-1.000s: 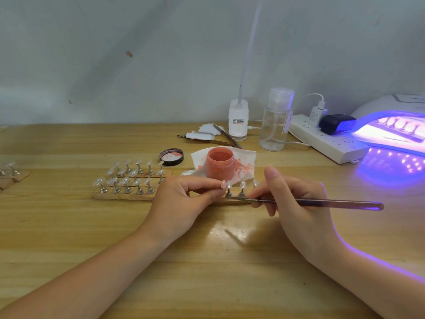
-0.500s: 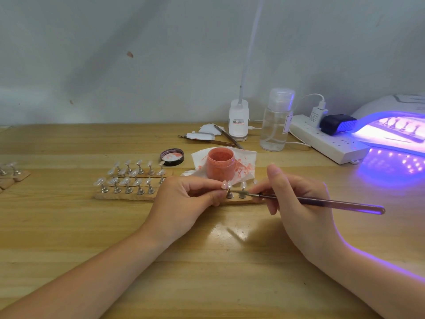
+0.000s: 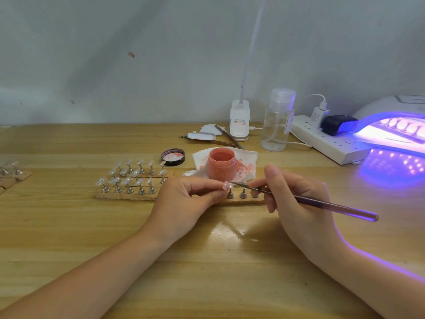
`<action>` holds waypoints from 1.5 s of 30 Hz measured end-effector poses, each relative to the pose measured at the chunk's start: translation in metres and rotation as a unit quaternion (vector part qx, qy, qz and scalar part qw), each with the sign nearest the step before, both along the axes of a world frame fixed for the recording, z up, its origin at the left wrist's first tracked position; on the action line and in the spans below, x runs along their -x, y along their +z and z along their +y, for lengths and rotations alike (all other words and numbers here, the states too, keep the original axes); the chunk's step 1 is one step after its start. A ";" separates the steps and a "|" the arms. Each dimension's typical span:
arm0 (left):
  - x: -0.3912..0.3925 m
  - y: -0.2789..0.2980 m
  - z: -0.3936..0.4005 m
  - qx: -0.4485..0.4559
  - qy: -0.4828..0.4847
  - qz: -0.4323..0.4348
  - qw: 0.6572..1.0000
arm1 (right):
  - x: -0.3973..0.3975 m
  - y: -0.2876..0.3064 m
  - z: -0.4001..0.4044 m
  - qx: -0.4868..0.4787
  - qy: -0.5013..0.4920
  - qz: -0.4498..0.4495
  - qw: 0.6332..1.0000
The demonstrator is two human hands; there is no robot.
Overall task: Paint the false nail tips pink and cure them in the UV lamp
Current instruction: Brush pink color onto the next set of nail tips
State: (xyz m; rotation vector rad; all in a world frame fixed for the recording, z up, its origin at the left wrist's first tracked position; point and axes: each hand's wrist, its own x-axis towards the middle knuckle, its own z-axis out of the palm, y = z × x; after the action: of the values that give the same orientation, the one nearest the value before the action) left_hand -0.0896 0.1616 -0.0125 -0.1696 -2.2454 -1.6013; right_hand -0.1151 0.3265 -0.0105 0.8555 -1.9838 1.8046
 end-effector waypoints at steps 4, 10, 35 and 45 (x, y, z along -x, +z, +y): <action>0.000 0.000 0.000 0.011 0.004 0.003 1.000 | 0.000 0.001 -0.001 -0.010 0.010 0.012 1.000; -0.003 0.003 0.001 0.029 0.012 0.003 1.000 | -0.001 -0.002 0.002 0.016 0.007 -0.037 0.999; -0.006 0.007 0.002 0.057 0.025 -0.001 0.998 | -0.001 -0.001 0.002 0.026 0.011 -0.028 0.999; -0.007 0.007 0.001 0.050 0.012 -0.009 0.999 | 0.000 0.000 0.000 -0.001 0.016 0.014 1.000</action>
State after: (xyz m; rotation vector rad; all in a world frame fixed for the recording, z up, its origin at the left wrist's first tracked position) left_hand -0.0831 0.1630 -0.0055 -0.1559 -2.3331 -1.4849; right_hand -0.1153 0.3269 -0.0108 0.9128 -1.9648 1.7982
